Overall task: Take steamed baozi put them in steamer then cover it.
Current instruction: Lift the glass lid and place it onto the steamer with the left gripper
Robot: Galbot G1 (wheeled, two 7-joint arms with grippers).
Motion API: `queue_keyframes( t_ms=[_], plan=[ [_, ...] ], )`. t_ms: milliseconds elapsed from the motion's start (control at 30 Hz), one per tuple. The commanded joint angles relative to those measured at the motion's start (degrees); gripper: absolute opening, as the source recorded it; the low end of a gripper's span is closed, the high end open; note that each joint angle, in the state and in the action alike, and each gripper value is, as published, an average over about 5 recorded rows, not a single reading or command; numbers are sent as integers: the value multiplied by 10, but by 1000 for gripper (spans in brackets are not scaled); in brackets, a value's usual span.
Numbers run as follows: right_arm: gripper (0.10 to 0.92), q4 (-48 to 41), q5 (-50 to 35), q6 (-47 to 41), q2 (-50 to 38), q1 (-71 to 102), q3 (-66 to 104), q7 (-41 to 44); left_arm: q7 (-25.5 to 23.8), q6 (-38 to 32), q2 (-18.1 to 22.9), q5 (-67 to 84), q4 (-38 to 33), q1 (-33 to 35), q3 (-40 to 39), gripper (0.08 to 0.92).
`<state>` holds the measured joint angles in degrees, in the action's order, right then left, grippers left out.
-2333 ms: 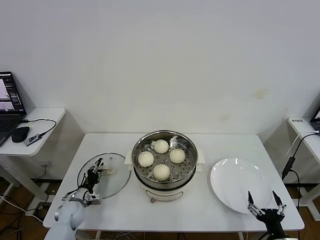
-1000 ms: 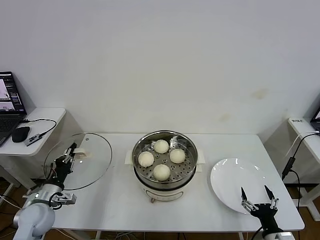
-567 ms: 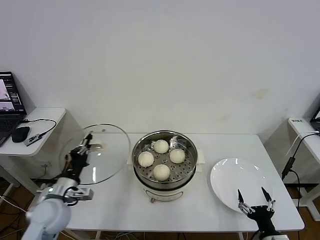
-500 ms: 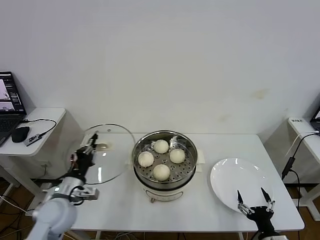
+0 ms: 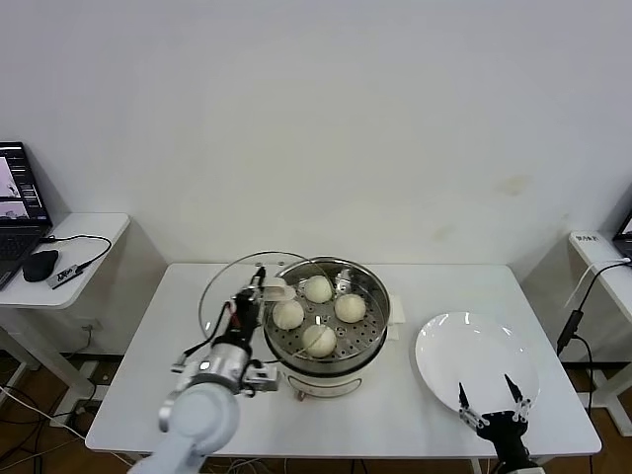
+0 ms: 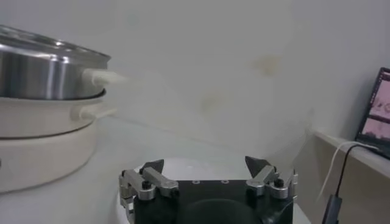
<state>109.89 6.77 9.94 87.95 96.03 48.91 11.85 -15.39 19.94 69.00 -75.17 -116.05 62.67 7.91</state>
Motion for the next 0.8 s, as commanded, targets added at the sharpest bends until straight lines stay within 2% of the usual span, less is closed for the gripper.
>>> queue_keyframes(
  t_ms=[33, 533, 800],
  plan=[
    [823, -11, 33, 2, 6, 0, -10, -3, -71, 40, 108, -125, 52, -60, -77, 143],
    [823, -10, 24, 0, 6, 4, -23, 0, -37, 43, 166, -126, 109, -76, -95, 143],
    [823, -16, 25, 3, 3, 3, -20, 0, -28, 38, 179, -142, 136, -73, -93, 143]
  ],
)
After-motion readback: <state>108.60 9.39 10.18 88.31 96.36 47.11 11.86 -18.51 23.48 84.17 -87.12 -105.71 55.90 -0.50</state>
